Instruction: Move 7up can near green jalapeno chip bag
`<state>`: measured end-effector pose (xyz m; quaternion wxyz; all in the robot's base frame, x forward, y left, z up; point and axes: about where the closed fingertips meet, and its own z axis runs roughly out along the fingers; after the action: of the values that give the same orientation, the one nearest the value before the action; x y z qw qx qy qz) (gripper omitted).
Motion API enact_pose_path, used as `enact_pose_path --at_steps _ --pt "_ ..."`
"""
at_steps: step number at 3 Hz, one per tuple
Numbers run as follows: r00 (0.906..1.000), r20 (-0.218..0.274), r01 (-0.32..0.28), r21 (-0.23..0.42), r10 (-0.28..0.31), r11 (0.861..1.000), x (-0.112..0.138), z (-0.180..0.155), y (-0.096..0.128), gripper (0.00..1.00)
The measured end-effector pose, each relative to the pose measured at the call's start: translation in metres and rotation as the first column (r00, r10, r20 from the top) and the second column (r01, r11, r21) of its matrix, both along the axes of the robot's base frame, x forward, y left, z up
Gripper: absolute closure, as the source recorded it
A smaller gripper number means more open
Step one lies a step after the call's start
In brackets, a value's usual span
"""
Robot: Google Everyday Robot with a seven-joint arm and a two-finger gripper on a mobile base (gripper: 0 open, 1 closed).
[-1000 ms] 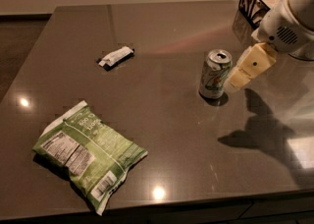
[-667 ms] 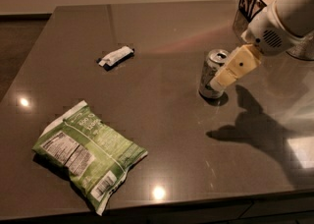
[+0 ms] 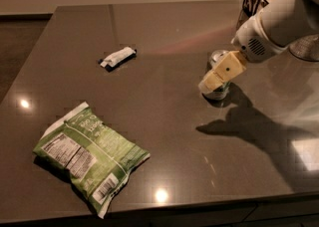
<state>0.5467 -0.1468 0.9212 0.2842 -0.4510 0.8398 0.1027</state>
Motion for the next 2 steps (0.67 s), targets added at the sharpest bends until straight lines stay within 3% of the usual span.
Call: enact_pose_path --at_steps 2 --pt "1.0000 0.002 0.005 0.022 -0.005 1.000 0.0066 -0.0064 0.0049 0.00"
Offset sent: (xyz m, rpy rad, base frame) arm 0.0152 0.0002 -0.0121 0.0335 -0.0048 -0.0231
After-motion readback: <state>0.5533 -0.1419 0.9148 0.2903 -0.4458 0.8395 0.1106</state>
